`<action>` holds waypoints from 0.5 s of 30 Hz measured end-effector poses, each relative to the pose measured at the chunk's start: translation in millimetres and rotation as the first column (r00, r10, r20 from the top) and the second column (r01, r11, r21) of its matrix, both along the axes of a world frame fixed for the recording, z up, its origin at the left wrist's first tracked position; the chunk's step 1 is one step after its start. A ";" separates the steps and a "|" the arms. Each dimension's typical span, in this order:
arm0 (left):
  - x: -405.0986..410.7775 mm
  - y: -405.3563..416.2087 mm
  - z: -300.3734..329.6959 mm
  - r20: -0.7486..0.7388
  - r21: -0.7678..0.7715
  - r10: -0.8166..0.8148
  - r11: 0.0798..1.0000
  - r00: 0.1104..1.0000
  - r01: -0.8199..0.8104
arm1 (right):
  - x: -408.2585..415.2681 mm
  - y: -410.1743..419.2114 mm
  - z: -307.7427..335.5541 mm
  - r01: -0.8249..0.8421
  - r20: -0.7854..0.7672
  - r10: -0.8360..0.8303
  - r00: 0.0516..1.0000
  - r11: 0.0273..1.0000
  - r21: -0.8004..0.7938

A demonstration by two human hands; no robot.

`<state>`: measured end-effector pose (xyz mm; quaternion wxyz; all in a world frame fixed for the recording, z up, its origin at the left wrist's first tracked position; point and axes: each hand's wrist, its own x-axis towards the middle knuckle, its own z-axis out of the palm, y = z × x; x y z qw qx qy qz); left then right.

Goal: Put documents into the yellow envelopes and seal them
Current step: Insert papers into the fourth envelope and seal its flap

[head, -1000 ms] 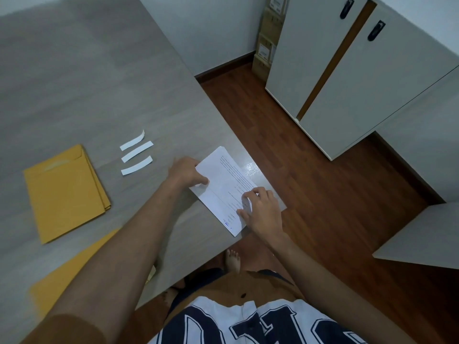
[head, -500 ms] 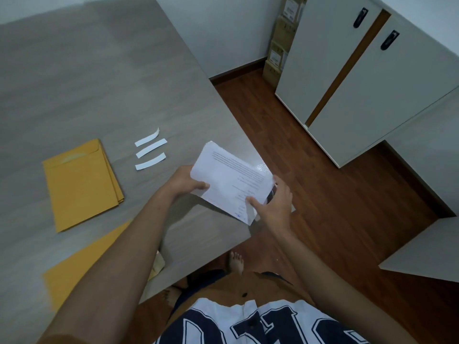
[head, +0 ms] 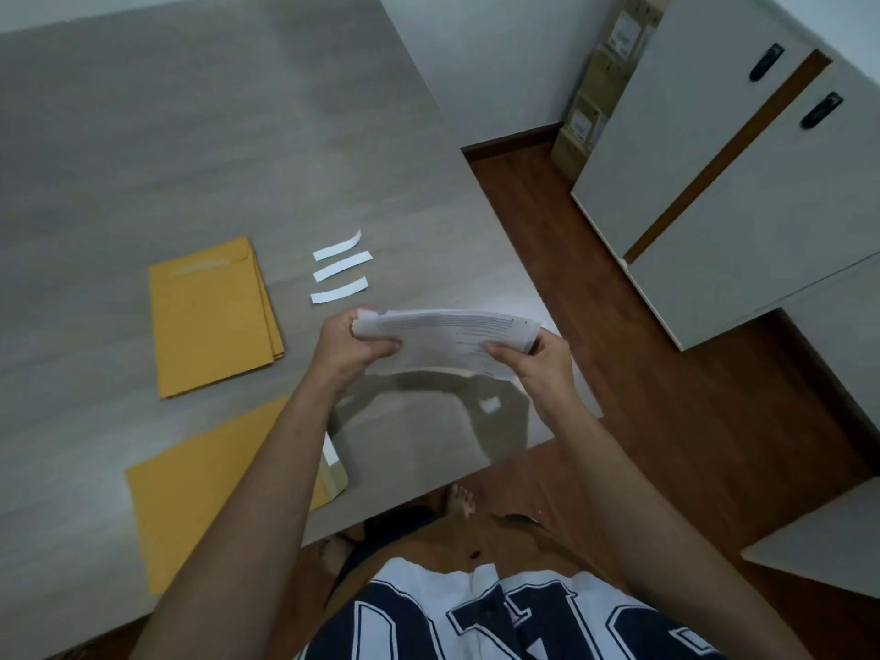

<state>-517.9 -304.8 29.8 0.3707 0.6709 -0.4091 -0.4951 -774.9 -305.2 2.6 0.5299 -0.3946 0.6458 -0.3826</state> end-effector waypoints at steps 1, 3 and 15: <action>-0.5 3.7 -2.1 0.014 -0.009 -0.022 1.000 1.000 0.022 | 1.1 1.2 0.2 -0.008 -0.023 0.008 1.000 1.000 -0.003; -2.8 10.7 -10.0 0.031 0.004 -0.027 1.000 0.999 0.027 | 3.6 5.7 -2.3 -0.039 -0.090 0.041 0.995 0.999 0.023; -23.3 19.0 -25.7 -0.007 0.094 0.184 0.979 0.983 -0.182 | 17.1 6.9 -7.6 -0.058 -0.146 0.077 0.986 0.990 0.132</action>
